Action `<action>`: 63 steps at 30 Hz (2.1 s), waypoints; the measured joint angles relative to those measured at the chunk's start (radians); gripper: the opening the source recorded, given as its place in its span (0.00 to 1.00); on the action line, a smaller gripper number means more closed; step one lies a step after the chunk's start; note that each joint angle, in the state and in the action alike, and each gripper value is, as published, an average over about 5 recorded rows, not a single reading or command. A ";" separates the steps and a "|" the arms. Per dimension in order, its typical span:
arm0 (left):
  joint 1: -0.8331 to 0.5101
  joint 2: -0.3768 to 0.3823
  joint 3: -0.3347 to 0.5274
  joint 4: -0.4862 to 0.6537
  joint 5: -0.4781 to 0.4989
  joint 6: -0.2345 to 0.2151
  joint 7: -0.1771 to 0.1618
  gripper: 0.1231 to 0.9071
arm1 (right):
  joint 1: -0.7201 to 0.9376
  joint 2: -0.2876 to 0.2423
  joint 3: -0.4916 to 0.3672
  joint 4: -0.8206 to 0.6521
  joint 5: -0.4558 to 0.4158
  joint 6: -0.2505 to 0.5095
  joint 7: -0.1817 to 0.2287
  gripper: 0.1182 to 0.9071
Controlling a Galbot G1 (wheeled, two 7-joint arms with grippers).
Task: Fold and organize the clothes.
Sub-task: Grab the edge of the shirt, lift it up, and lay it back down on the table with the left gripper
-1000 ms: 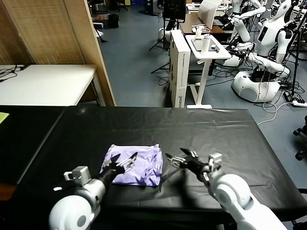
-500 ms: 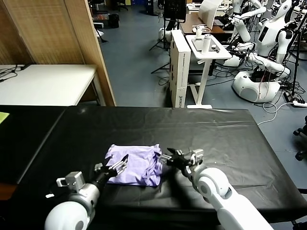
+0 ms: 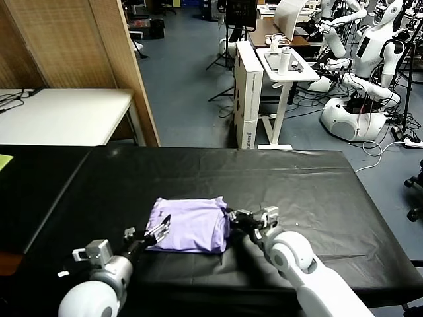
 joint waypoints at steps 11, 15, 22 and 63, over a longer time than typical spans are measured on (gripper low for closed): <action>-0.021 0.004 -0.025 0.051 -0.014 -0.076 0.064 1.00 | -0.050 -0.051 0.043 0.098 0.020 0.059 -0.049 0.67; -0.039 0.001 -0.038 0.096 -0.049 -0.126 0.100 1.00 | -0.084 -0.083 0.075 0.146 0.026 0.077 -0.047 0.94; -0.056 -0.022 -0.051 0.187 -0.088 -0.179 0.164 1.00 | -0.153 -0.119 0.141 0.215 0.039 0.081 -0.035 1.00; -0.089 -0.002 -0.112 0.356 -0.322 -0.175 0.190 0.08 | -0.245 -0.104 0.188 0.244 -0.003 0.080 -0.017 1.00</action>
